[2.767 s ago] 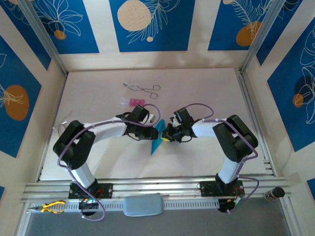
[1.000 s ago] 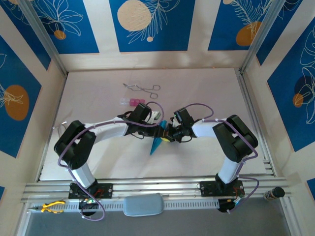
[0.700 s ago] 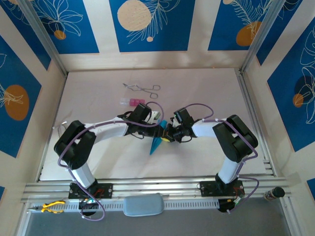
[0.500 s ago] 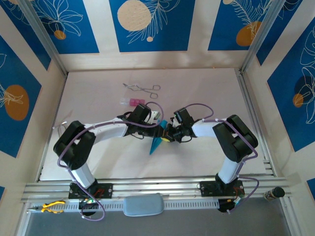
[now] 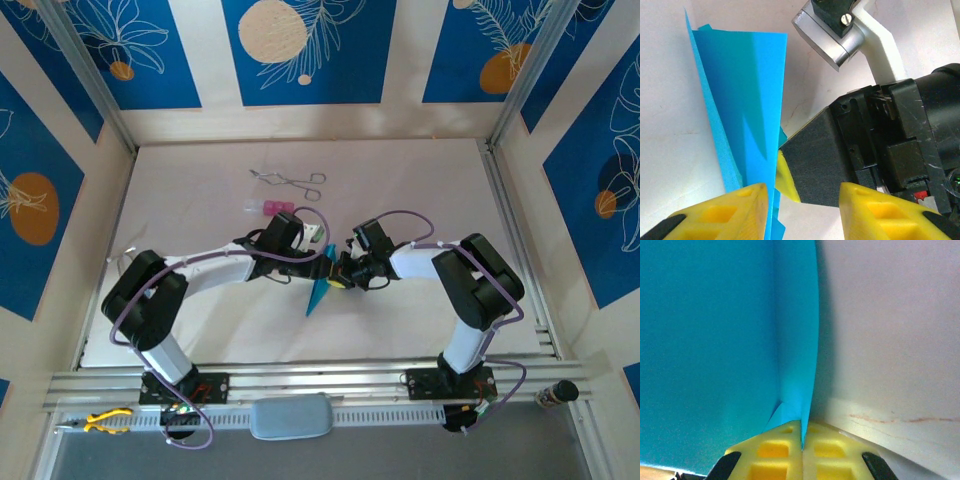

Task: Fold a paper plane with a square sheet of paper (pick it up from the middle)
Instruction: Move a paper plane to the center of the table.

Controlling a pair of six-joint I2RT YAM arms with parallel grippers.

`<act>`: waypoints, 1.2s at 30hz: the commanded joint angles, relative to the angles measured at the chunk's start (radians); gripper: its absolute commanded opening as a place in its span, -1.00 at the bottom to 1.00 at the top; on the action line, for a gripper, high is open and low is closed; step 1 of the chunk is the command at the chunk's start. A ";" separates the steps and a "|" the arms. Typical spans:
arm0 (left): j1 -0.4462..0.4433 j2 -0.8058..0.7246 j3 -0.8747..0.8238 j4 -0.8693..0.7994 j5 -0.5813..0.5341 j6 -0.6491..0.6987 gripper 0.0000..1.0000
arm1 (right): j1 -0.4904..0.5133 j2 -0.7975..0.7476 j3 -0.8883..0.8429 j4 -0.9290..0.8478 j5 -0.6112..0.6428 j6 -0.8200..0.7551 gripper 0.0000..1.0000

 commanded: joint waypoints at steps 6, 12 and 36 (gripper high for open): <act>-0.007 0.021 0.018 -0.031 -0.026 0.012 -0.15 | -0.002 0.010 0.025 -0.031 -0.025 0.000 -0.92; -0.007 0.034 0.017 -0.064 -0.046 0.020 -0.15 | -0.003 0.008 0.022 -0.031 -0.021 0.001 -0.92; -0.008 0.031 -0.009 -0.150 -0.043 0.067 -0.11 | -0.003 0.006 0.025 -0.032 -0.020 0.000 -0.92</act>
